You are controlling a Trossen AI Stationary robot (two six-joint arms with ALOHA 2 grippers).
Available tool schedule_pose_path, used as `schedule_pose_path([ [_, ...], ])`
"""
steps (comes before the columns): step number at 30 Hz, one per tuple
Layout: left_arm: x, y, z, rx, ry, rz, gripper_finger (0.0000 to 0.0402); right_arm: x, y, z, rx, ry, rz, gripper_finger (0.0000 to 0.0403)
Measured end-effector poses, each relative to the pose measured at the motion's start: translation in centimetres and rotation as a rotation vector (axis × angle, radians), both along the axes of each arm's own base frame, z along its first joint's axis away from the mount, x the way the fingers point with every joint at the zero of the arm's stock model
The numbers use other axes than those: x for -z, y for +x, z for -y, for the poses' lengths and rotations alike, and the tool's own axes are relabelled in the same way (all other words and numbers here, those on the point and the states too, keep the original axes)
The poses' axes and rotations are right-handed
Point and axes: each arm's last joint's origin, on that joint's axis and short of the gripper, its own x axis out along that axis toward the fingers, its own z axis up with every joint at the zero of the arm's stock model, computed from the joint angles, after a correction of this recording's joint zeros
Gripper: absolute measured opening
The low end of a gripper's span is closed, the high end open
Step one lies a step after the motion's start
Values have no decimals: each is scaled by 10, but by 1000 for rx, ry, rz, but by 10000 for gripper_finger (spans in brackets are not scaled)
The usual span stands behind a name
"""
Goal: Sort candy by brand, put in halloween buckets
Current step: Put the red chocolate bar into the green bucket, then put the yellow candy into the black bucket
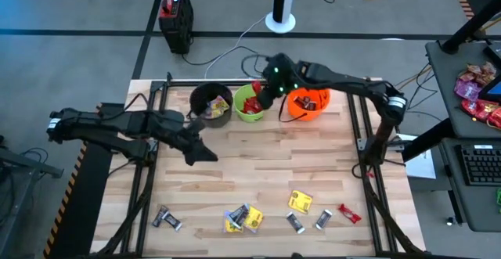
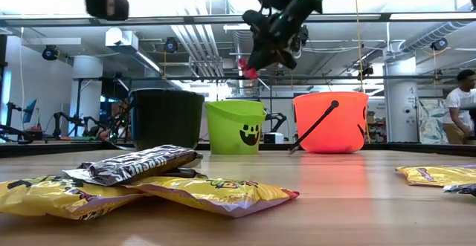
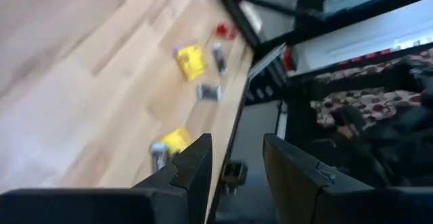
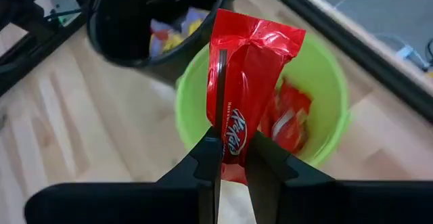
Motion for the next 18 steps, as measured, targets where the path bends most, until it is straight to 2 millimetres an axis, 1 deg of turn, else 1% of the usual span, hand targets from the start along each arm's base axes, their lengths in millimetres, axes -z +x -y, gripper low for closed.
schedule_pose_path([
  [3, 5, -2, 2, -22, -4, -61, 116, 8, 6, 16, -34, -4, -6, 43],
  [6, 9, -4, 1, -51, -3, -107, 116, 17, 15, 22, -30, -16, -42, 55],
  [10, 11, -6, 1, -75, -25, -153, 116, 18, 24, 30, -39, -31, -61, 90],
  [16, 14, -8, 0, -92, -27, -184, 116, 23, 34, 35, -70, -29, -108, 145],
  [18, 14, -7, 0, -109, -16, -184, 116, 18, 34, 34, -83, -26, -125, 158],
])
